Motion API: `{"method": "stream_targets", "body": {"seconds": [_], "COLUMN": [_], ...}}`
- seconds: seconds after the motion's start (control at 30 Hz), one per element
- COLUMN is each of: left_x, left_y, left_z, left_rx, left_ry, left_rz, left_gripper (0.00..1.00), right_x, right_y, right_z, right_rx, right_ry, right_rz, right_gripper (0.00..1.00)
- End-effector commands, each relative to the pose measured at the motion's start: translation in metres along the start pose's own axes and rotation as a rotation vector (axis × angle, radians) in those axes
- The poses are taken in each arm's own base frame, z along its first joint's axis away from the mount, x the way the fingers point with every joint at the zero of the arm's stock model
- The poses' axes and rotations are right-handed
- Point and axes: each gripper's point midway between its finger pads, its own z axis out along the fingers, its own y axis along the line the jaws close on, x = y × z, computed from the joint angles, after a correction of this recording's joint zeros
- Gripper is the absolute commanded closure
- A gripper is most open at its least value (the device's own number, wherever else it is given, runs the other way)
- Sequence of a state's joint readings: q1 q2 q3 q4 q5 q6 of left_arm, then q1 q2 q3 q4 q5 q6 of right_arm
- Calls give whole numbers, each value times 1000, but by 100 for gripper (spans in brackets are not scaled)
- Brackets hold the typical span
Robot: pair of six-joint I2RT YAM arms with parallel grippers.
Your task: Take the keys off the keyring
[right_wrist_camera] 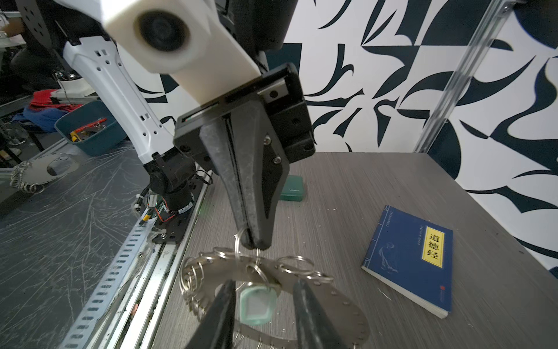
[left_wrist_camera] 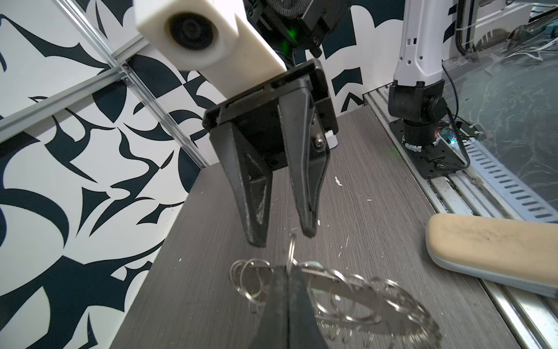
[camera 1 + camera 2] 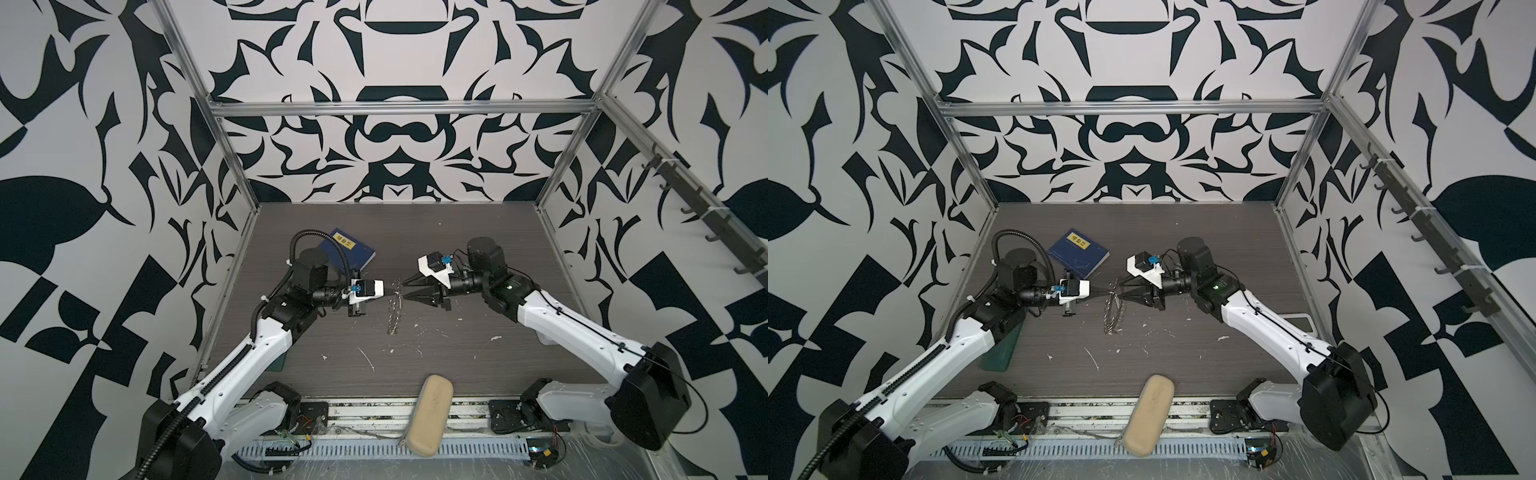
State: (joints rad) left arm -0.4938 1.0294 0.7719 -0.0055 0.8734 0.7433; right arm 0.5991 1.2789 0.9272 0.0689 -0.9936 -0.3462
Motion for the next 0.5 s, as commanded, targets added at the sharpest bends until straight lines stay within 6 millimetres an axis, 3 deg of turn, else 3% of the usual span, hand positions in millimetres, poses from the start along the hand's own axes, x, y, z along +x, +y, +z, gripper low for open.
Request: {"method": "stream_targets", "body": {"seconds": [0.0,0.47], "left_x": [-19,-19], "left_y": [1,3], "left_z": [-5,-7], "left_rx": [7,-18], "left_ry": [-40,-28], "left_rz": [53,59], "left_gripper": [100,100], "right_x": [-26,-15], "right_y": [5,9], "right_z": [2,8], "right_rx": [-41,-49], "right_ry": [-45,-5], "right_rz": [-66,-35], "right_gripper": [65,74]}}
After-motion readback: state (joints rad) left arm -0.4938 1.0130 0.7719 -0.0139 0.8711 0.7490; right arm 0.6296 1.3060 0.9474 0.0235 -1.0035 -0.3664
